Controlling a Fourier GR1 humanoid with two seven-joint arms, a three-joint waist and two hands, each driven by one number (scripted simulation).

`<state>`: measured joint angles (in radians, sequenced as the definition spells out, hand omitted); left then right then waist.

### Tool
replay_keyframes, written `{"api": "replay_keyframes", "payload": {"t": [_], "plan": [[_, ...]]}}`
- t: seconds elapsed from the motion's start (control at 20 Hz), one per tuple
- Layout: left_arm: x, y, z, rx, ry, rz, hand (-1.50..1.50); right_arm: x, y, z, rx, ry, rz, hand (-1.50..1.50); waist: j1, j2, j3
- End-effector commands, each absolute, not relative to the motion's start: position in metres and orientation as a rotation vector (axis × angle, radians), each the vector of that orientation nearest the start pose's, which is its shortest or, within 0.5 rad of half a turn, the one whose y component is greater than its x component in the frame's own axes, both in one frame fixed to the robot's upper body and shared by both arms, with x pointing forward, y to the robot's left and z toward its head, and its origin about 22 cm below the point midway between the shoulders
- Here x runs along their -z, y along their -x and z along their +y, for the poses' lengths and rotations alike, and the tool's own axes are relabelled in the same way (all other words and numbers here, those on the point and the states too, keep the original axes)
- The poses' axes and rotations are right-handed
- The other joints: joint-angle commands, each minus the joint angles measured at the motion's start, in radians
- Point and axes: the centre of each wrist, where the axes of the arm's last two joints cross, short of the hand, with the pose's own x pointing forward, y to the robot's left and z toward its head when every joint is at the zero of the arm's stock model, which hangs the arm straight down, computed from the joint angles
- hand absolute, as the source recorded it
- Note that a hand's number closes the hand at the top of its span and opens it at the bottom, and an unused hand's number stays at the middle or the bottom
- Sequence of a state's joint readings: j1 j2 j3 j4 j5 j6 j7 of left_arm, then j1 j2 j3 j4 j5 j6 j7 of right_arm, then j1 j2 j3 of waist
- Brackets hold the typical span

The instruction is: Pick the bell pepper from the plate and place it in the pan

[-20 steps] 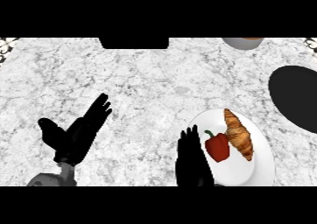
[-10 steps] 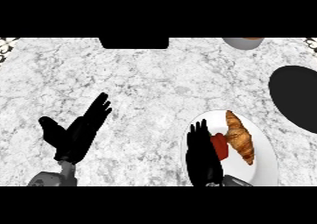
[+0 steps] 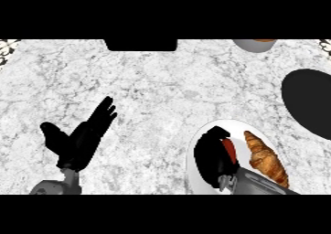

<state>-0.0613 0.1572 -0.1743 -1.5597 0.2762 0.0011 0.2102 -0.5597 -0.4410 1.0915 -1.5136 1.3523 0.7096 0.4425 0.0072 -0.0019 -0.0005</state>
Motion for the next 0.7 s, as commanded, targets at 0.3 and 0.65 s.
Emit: {"api": "replay_keyframes", "payload": {"t": [0.3, 0.65], "plan": [[-0.010, -0.243, 0.208, 0.087, 0.225, -1.355, 0.00, -0.019, -0.237, -0.108, -2.285, 1.375, -0.858, 1.50, -0.011, 0.000, 0.001], [-0.010, -0.245, 0.237, -0.010, 0.144, -1.356, 0.00, -0.054, -0.250, -0.142, -1.304, 1.095, -1.066, 1.50, -0.119, -0.010, 0.008]]}}
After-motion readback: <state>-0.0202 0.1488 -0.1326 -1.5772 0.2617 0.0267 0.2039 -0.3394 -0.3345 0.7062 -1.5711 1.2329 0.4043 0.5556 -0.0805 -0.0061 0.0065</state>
